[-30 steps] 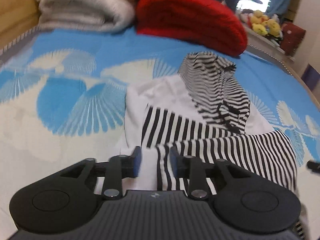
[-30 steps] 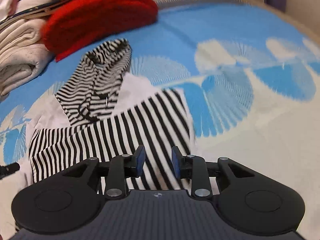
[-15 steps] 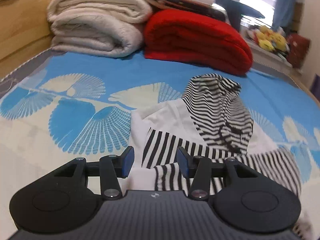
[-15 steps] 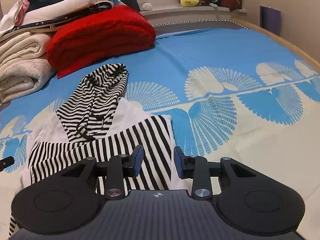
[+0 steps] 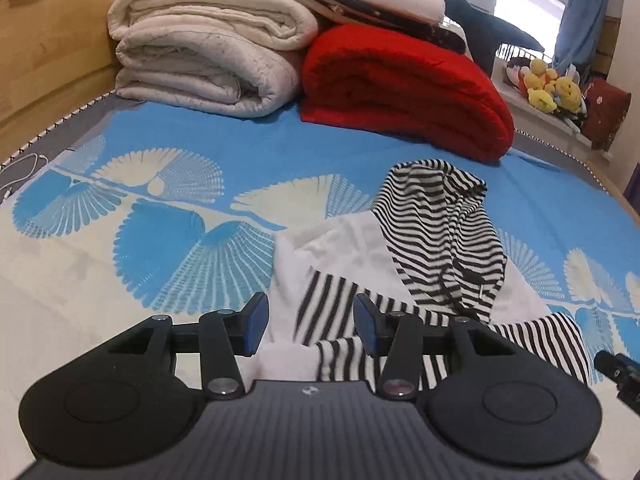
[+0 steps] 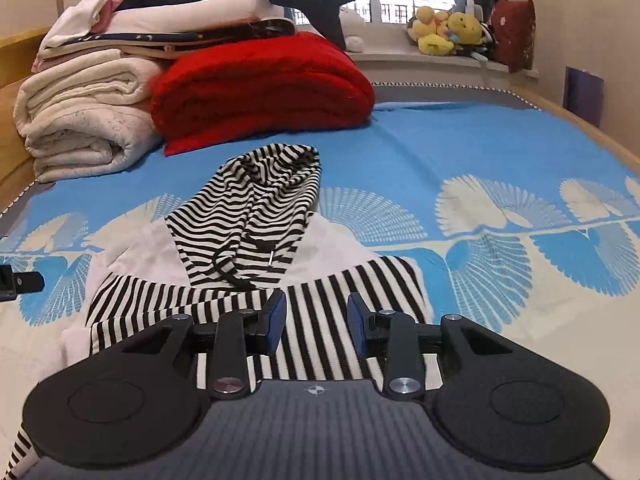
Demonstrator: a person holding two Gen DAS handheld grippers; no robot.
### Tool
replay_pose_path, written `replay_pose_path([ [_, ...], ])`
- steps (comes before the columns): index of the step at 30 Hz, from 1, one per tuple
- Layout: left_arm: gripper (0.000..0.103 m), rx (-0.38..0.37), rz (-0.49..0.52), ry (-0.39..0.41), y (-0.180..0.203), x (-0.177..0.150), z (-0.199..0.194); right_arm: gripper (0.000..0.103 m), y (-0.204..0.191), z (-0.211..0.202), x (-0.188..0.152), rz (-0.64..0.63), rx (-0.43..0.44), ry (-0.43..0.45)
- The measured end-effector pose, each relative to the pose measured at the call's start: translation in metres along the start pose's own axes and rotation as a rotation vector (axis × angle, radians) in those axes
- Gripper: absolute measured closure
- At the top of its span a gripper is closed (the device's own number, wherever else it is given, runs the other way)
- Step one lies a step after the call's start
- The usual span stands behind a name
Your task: Fold small clothes
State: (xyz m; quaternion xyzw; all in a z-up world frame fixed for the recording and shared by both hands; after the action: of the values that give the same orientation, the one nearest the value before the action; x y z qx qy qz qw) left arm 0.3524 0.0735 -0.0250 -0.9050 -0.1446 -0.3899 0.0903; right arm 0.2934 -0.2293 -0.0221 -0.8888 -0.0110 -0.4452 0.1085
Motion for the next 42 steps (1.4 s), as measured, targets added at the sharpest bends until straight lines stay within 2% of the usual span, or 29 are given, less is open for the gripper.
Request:
replay_pose_path([
  [3,0.051,0.004,-0.013,-0.002,-0.011,0.003,0.002,0.068,-0.004,0.007,-0.002,-0.009,-0.02,-0.004],
  [11,0.051,-0.005,-0.03,0.004,-0.023,0.01,0.004,0.068,-0.022,0.026,-0.005,-0.013,0.006,-0.032],
  [20,0.053,0.01,-0.001,0.016,-0.013,0.01,0.011,0.068,-0.018,0.018,0.001,-0.053,-0.016,-0.019],
  [24,0.062,0.018,-0.007,0.043,-0.005,0.012,0.012,0.07,-0.006,0.009,0.004,-0.066,-0.037,-0.011],
  [28,0.073,0.029,0.0,0.064,0.005,0.012,0.014,0.084,0.006,0.001,0.005,-0.065,-0.031,-0.01],
  [30,0.082,0.033,-0.003,0.075,0.011,0.013,0.014,0.086,0.013,-0.003,0.004,-0.06,-0.034,-0.007],
  [31,0.084,0.032,0.001,0.084,0.015,0.013,0.014,0.087,0.016,-0.005,0.005,-0.055,-0.034,-0.007],
  [36,0.085,-0.005,0.056,0.11,0.03,0.009,0.019,0.086,0.03,-0.011,0.007,-0.017,-0.03,-0.003],
  [42,0.085,-0.106,0.122,0.069,0.034,-0.003,0.035,0.086,0.047,-0.011,0.015,0.031,-0.029,-0.021],
])
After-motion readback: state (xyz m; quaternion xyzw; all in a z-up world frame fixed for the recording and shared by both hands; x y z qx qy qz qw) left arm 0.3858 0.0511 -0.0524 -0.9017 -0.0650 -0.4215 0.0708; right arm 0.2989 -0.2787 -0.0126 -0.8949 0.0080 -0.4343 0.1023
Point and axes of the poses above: each gripper's, at about its wrist camera, not at the fingertips, and z roughly the way its jaws point, y to its right, x to its top, the point moved 3 cm from there along z, roughly the way its jaws point, and after that the axes turned 12 degrees about x, right-handed, at the moved point
